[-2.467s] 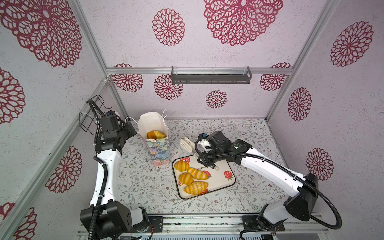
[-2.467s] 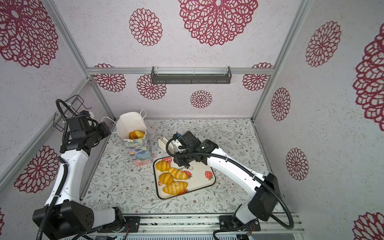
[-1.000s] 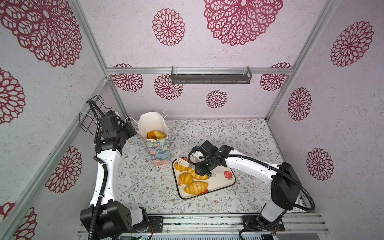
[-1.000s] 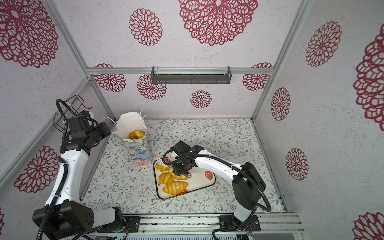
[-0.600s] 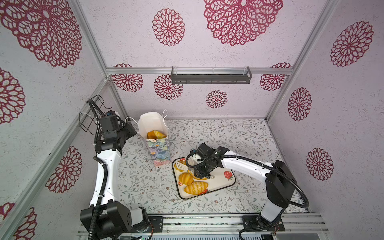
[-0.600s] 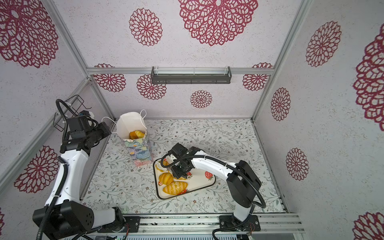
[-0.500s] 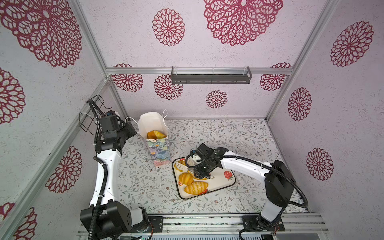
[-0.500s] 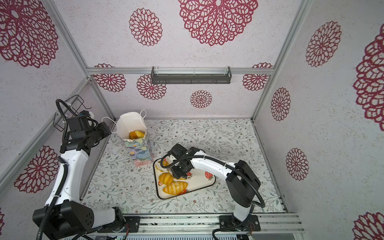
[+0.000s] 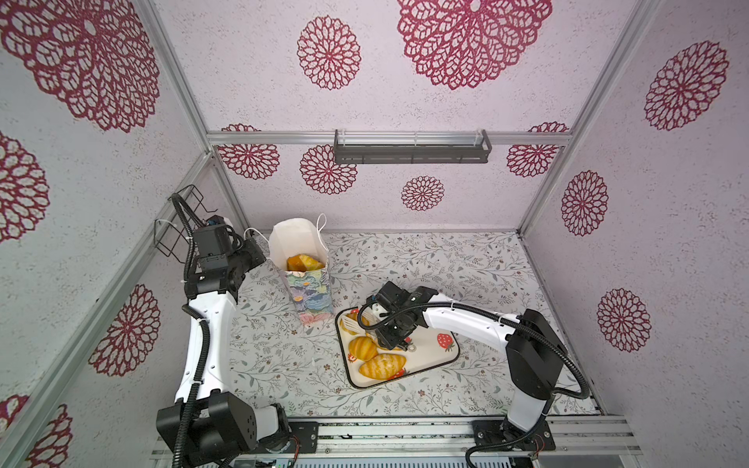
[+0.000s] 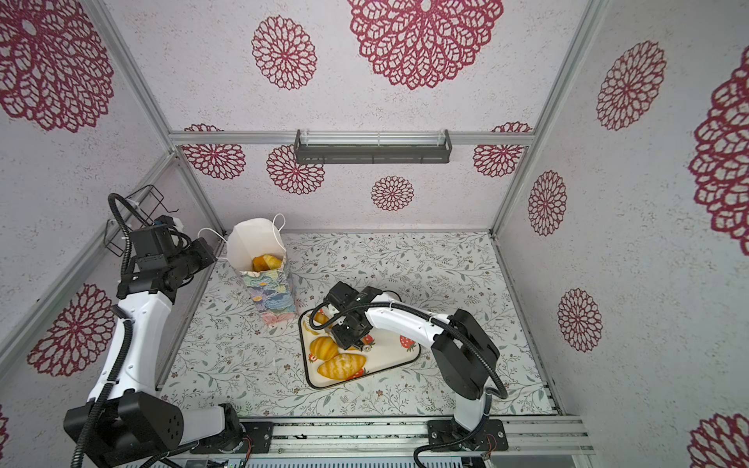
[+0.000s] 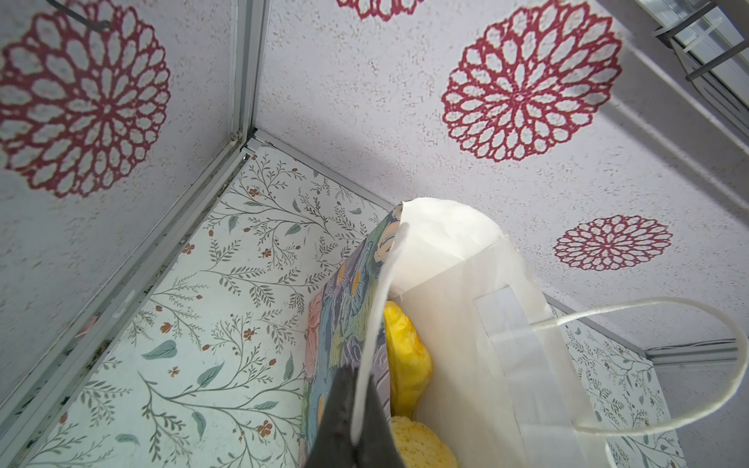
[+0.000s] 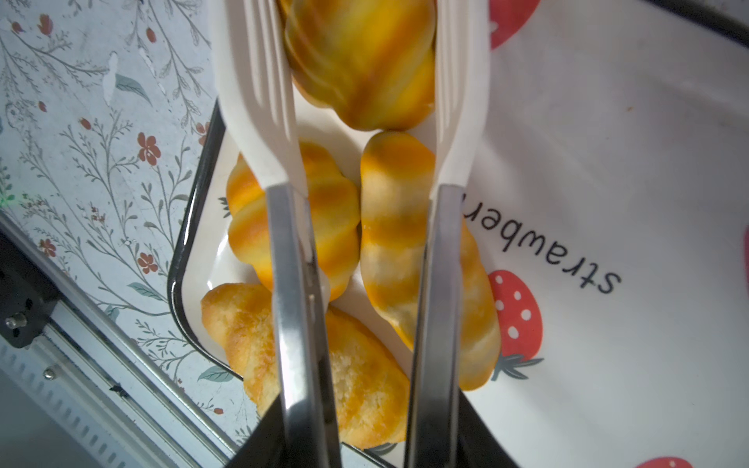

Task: Place the fake bread into the paper bag
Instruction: 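Lower the tongs and close them around the striped bun farthest from the robot, then lift the striped bun with the tongs and carry it toward the bag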

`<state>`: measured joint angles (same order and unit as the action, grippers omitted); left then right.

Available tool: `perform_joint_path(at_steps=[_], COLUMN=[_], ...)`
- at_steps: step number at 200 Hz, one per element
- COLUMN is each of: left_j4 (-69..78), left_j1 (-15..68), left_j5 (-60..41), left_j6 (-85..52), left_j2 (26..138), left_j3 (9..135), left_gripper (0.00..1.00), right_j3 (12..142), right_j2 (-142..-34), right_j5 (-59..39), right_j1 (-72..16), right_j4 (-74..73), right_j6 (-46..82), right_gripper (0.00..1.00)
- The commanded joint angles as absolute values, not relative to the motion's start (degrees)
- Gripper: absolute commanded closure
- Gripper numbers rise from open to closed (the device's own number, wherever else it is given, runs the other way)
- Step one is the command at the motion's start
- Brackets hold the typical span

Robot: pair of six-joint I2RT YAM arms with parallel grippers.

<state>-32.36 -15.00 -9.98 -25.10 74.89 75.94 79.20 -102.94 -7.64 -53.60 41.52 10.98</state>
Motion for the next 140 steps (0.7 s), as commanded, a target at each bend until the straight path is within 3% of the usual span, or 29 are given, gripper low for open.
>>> perform_joint_path(at_steps=[1,46,140], left_j4=[-31.6,-31.5,-31.6], left_j1=[-15.7,-15.7,-15.7], left_j5=[-10.1,-10.3,-10.2], left_j6=[-25.0,-25.2,-25.2], left_j2=[74.0,74.2,74.2], left_j3=[75.3,75.3,75.3], left_gripper=[1.00,1.00,1.00], right_j3=[81.4,81.0,79.7], right_j2=[-101.7,-99.9,-93.2], right_j5=[-6.3,-4.4,-0.9], right_j1=[-54.1,-54.1,-51.7], right_j4=[42.1,40.8,36.0], right_j6=[9.8,10.6,15.7], right_gripper=[0.58,0.65,0.67])
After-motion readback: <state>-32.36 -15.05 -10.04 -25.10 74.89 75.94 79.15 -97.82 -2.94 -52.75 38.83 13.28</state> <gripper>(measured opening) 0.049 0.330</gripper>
